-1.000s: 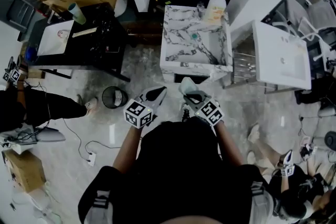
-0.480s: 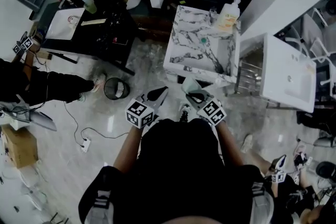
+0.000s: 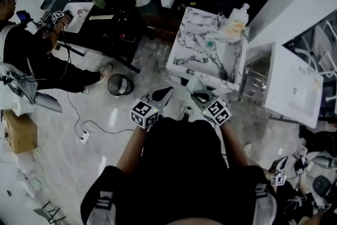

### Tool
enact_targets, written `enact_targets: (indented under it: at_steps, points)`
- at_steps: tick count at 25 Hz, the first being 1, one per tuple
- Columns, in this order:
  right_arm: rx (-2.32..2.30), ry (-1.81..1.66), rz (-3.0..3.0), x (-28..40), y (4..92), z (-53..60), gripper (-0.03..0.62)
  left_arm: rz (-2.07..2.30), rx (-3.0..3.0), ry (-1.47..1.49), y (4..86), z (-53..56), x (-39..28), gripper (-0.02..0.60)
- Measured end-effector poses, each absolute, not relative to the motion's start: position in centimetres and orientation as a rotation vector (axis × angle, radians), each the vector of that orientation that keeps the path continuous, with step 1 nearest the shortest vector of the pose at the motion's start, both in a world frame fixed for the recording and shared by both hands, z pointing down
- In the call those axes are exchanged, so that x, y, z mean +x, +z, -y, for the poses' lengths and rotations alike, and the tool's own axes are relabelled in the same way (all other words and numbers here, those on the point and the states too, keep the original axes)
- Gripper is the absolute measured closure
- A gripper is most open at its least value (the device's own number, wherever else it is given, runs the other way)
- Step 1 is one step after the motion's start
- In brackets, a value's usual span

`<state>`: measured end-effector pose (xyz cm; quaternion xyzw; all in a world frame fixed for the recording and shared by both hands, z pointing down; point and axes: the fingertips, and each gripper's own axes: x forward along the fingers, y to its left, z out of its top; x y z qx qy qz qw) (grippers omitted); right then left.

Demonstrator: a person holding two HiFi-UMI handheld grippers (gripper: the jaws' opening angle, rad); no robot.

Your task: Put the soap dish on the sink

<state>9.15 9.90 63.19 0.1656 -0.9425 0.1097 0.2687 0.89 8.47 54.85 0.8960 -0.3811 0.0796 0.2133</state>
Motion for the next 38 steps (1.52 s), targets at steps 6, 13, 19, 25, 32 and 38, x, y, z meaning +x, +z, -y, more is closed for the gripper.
enact_targets:
  at_steps: [6,13,19,25,32,38]
  points:
    - [0.425,0.279,2.547,10.4,63.5,-9.2,0.595,1.069,2.476,0.232,54.7,-8.5,2.4,0.583]
    - [0.415,0.282,2.548,11.5,63.6,-8.7,0.595,1.09,2.471,0.234,54.7,-8.2,3.3,0.583]
    - [0.423,0.279,2.56,11.3,63.4,-8.7,0.595,1.086,2.474,0.23,54.6,-7.8,3.5,0.583]
    - [0.439,0.302,2.532,11.6,64.2,-8.3,0.595,1.055,2.472,0.227,55.1,-7.1,3.7,0.583]
    - [0.48,0.321,2.516,11.9,64.4,-6.6,0.595,1.019,2.48,0.224,55.4,-4.5,3.4,0.583]
    - [0.515,0.343,2.506,11.7,64.6,-4.7,0.595,0.965,2.511,0.238,54.9,-2.1,3.8,0.583]
